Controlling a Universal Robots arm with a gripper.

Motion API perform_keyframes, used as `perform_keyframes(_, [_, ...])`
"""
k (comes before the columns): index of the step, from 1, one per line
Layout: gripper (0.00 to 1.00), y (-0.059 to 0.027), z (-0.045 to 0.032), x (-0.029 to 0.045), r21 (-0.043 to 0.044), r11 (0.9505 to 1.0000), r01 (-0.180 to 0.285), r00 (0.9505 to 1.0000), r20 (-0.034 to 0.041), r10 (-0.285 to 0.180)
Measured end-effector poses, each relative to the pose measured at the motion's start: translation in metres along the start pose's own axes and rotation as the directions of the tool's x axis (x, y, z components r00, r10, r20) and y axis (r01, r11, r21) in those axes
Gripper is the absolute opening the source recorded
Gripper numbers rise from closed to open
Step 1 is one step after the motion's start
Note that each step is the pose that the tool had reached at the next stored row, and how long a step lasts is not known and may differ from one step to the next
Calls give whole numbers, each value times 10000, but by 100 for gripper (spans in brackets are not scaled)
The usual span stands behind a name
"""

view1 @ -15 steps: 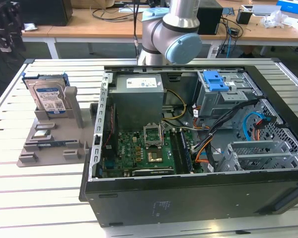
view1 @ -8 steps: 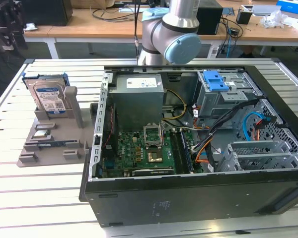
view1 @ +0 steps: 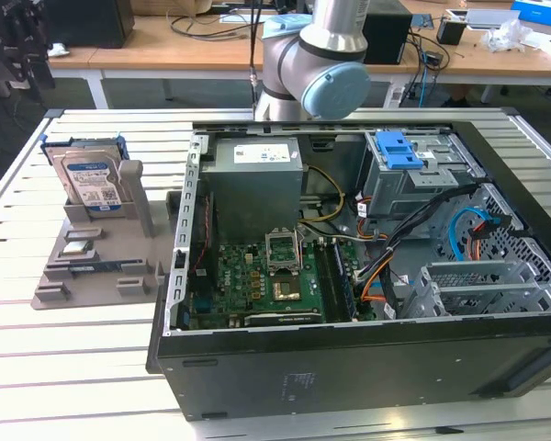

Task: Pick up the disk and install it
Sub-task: 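Pick up the disk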

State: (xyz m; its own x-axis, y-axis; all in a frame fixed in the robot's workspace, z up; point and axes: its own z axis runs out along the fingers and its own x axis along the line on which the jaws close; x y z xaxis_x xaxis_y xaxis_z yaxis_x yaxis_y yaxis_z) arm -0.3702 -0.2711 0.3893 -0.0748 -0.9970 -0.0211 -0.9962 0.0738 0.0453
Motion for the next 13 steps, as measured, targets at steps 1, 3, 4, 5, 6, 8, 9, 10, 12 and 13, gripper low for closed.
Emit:
perform_keyframes(1, [48, -1, 0, -12, 0, 10000, 0, 10000, 0, 0])
perform_keyframes(3, [48, -5, 2, -36, 0, 10000, 0, 10000, -1, 0])
perform_keyframes(4, [48, -7, 3, -47, 0, 10000, 0, 10000, -2, 0])
perform_keyframes(5, [48, -14, 10, -60, 0, 10000, 0, 10000, -2, 0])
perform_keyframes(6, [48, -20, 15, -68, 0, 10000, 0, 10000, -3, 0])
perform_keyframes(8, [48, -39, 35, -89, -3, 10000, 0, 10000, -8, 0])
perform_keyframes(9, [48, -44, 44, -95, -2, 10000, 0, 10000, -10, 0])
perform_keyframes(10, [48, -50, 59, -100, -1, 10000, 0, 10000, -14, 0])
perform_keyframes(12, [48, -54, 77, -100, 0, 10000, 0, 10000, -39, 0])
perform_keyframes(13, [48, -54, 81, -97, 0, 10000, -2, 10000, -52, 2])
